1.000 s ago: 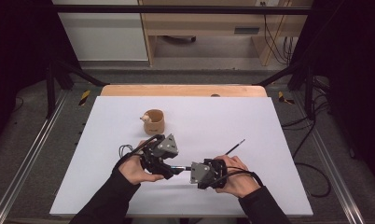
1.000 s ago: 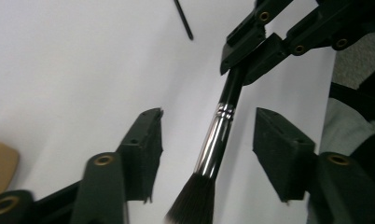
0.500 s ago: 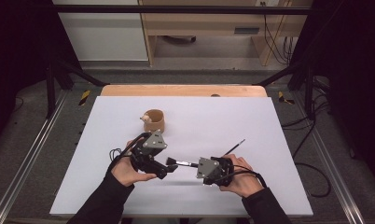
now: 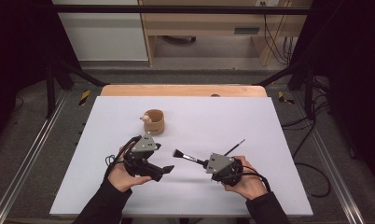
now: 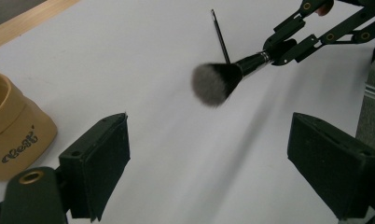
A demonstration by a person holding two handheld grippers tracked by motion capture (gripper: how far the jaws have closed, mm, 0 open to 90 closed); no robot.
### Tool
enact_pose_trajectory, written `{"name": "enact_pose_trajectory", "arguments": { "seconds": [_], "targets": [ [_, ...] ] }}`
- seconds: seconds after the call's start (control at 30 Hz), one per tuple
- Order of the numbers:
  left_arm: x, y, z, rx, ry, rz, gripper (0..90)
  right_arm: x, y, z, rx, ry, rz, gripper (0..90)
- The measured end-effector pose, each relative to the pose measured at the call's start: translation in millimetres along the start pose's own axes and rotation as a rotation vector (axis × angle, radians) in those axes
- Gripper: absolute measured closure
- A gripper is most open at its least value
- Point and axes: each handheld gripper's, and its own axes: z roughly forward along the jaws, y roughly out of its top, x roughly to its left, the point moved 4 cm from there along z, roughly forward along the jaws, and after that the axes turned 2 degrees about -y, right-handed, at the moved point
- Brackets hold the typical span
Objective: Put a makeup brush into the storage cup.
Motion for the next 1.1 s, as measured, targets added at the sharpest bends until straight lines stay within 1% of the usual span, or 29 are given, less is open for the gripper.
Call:
{"name": "enact_pose_trajectory", "arguments": {
  "seconds": [0.1, 0.23, 0.27, 0.3, 0.4, 0.47, 0.53, 0.57, 0.63, 0.67, 0.9, 1.0, 1.1],
  "targets": [
    [1.0, -5.5, 1.5, -0.020, 0.002, -0.025, 12.4, 0.4, -1.9, -0.7, -0.022, -0.007, 0.048, 79.5],
    [1.6, -12.5, 3.3, -0.042, 0.008, -0.046, 12.5, 2.9, -3.5, -0.5, -0.036, -0.005, 0.094, 79.4],
    [1.6, -14.3, 3.6, -0.047, 0.007, -0.054, 12.5, 3.2, -4.1, -0.2, -0.042, -0.002, 0.097, 79.5],
    [1.9, -16.0, 3.5, -0.053, 0.009, -0.060, 12.5, 4.3, -4.5, -0.2, -0.039, -0.001, 0.116, 79.5],
    [3.3, -19.1, 2.8, -0.072, 0.013, -0.081, 12.8, 4.6, -5.6, 0.9, -0.061, -0.005, 0.127, 79.5],
    [3.6, -20.4, 2.0, -0.096, 0.013, -0.095, 12.8, 6.0, -6.3, 1.1, -0.080, -0.005, 0.154, 79.5],
    [3.9, -21.9, 0.8, -0.106, 0.013, -0.102, 12.7, 7.0, -7.5, 1.4, -0.093, -0.006, 0.178, 79.5],
    [3.6, -22.5, 0.5, -0.116, 0.012, -0.113, 12.7, 7.6, -8.1, 1.4, -0.094, -0.005, 0.184, 79.5],
    [3.3, -23.9, -0.8, -0.123, 0.017, -0.117, 12.6, 8.5, -9.6, 2.8, -0.098, -0.003, 0.197, 79.5],
    [2.9, -24.4, -1.3, -0.137, 0.021, -0.124, 12.6, 8.5, -10.2, 3.1, -0.096, -0.007, 0.200, 79.5],
    [3.2, -26.4, -4.1, -0.206, 0.033, -0.168, 12.8, 10.0, -9.7, 3.4, -0.131, 0.000, 0.264, 79.4],
    [3.2, -27.1, -3.2, -0.224, 0.045, -0.176, 13.1, 10.6, -9.0, 1.9, -0.153, -0.007, 0.294, 79.4],
    [2.6, -27.3, -1.3, -0.235, 0.041, -0.192, 13.4, 10.7, -8.6, 0.9, -0.165, -0.013, 0.310, 79.4]
  ]
}}
